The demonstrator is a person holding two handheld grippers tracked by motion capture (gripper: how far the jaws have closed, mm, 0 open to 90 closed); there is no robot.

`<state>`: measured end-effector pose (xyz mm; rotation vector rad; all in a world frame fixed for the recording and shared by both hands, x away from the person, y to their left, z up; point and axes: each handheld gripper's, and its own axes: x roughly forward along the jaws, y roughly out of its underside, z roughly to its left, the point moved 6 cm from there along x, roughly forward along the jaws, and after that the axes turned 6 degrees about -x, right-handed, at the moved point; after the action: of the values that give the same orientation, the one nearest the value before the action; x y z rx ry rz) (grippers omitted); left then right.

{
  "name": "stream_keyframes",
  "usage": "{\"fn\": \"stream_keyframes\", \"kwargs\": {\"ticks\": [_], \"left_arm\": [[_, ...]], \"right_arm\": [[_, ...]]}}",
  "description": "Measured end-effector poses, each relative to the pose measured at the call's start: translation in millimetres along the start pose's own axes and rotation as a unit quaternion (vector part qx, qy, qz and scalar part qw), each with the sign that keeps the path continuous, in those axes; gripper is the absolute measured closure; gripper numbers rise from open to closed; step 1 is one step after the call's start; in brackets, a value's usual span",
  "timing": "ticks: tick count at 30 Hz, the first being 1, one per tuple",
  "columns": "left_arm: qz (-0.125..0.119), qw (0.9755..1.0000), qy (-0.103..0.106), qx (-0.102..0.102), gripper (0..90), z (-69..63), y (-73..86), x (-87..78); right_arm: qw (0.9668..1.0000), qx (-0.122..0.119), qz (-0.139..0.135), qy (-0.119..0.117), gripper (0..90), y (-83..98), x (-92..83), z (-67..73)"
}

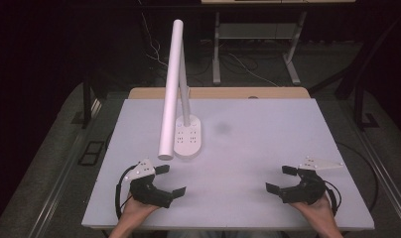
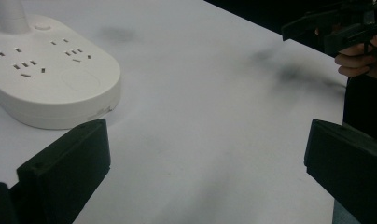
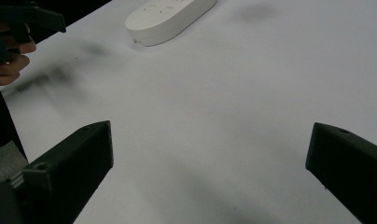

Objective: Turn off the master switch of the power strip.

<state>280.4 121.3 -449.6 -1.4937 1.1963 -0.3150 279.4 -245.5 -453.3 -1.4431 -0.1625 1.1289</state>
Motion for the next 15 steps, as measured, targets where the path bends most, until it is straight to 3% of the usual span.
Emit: {"fn": "stream_keyframes", "kwargs": {"ticks": [15], "left_arm": [[-0.004, 1.0, 0.002, -0.003, 0.0, -1.4, -1.1, -1.5]], "right_arm": [[0.9999, 0.005, 0.012, -0.005, 0.0, 2.2, -0.6, 0.5]]}}
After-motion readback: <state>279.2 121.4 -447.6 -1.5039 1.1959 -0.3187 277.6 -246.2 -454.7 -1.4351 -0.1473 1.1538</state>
